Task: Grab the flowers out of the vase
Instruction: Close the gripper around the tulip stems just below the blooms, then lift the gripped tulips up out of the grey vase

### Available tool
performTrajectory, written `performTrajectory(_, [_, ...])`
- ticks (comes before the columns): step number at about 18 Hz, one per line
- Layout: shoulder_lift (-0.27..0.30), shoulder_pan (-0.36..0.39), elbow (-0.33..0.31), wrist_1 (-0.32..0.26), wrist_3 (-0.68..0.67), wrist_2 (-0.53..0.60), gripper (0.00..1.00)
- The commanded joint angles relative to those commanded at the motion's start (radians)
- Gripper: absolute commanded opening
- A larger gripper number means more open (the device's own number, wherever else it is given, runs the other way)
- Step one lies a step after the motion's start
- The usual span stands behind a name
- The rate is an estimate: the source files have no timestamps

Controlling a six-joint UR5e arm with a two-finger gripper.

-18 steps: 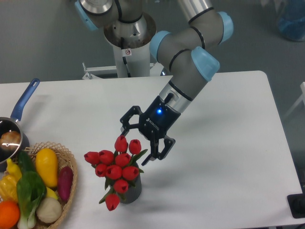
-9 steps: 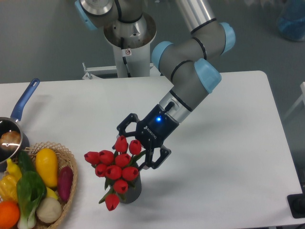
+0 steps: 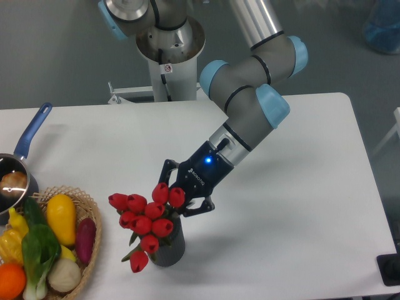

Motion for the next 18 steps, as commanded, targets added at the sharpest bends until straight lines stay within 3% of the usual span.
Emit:
performTrajectory(5, [0.011, -0.002, 0.011, 0.000, -0.003, -0.008, 0.00])
performTrajectory(10, [0.083, 0.002, 0.017, 0.000, -0.052, -0.064, 0.00])
performTrajectory(18, [0.152, 0.008, 0.132, 0.000, -0.222, -0.094, 0.00])
